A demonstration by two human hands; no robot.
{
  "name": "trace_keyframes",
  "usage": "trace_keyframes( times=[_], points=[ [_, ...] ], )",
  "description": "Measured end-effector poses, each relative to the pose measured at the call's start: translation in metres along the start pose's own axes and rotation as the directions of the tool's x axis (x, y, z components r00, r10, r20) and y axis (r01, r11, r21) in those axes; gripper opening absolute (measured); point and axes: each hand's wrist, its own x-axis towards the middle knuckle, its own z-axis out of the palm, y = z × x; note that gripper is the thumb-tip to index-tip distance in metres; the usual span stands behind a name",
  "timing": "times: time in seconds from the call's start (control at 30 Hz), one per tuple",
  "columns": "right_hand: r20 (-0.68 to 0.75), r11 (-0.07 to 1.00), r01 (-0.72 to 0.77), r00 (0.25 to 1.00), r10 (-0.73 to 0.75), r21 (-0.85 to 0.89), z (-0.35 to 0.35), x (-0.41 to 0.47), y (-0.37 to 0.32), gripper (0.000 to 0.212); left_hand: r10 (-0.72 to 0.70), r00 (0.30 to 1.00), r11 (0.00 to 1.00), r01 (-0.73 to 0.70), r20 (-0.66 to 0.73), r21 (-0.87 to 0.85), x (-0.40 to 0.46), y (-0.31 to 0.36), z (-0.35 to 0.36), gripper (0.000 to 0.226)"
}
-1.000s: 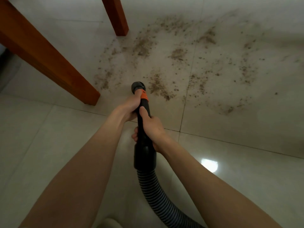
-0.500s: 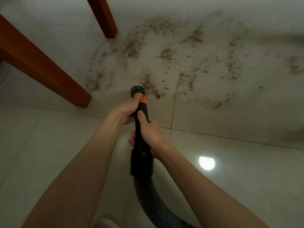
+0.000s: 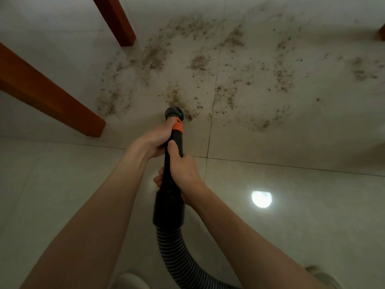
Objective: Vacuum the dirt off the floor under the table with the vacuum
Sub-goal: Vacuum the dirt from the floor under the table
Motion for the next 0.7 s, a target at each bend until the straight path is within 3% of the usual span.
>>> trace_keyframes(
  times=[0.7],
  points=[
    [-0.112,0.996,0.02,0.994,-0.01,0.089,-0.018,-0.015,0.002,0.045,0.039,0.998,0.991,-0.044,0.043,0.13,-0.014,0.003,0.037,0.036]
  ],
)
